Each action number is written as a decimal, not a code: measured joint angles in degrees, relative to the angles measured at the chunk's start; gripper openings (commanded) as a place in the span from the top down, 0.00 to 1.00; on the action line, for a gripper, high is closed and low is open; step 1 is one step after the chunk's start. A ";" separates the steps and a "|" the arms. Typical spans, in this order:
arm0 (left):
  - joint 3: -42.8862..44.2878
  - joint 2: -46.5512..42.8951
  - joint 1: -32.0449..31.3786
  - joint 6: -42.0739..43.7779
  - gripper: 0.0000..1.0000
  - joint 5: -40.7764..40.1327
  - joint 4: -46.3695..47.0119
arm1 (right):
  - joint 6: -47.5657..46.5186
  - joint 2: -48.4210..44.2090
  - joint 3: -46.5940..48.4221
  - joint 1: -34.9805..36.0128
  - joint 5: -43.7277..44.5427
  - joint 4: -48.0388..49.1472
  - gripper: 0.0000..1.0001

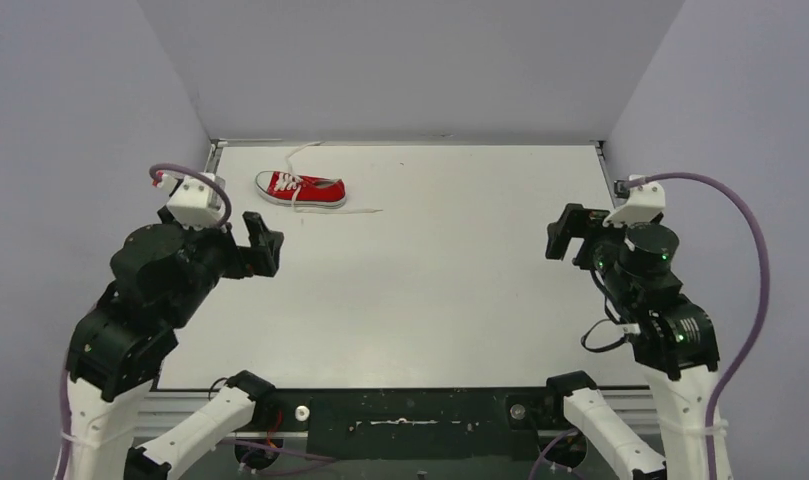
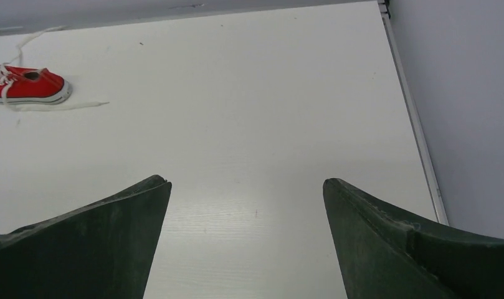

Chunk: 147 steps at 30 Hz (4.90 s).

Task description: Tie the shoes

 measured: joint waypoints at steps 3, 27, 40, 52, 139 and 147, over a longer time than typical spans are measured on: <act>-2.19 4.28 6.36 -1.90 0.04 2.86 3.78 | 0.02 4.72 -2.73 -0.83 0.44 3.43 0.00; -24.48 32.17 31.50 -16.39 0.13 14.60 28.74 | 8.92 29.66 -11.10 6.84 -4.74 12.13 0.00; -13.14 56.59 25.86 -40.19 0.29 14.64 41.29 | 9.70 29.35 -2.16 8.44 -7.63 3.43 0.00; -3.76 71.28 25.24 -55.52 0.33 13.90 44.68 | 6.69 27.85 -2.10 -2.95 -9.66 0.48 0.00; -21.05 53.59 -2.71 -14.69 0.19 35.91 24.52 | 24.74 52.33 -11.43 8.79 -26.32 16.52 0.15; -20.09 62.12 0.00 -9.60 0.08 49.29 35.39 | 25.68 59.84 -10.19 6.03 -36.89 24.00 0.11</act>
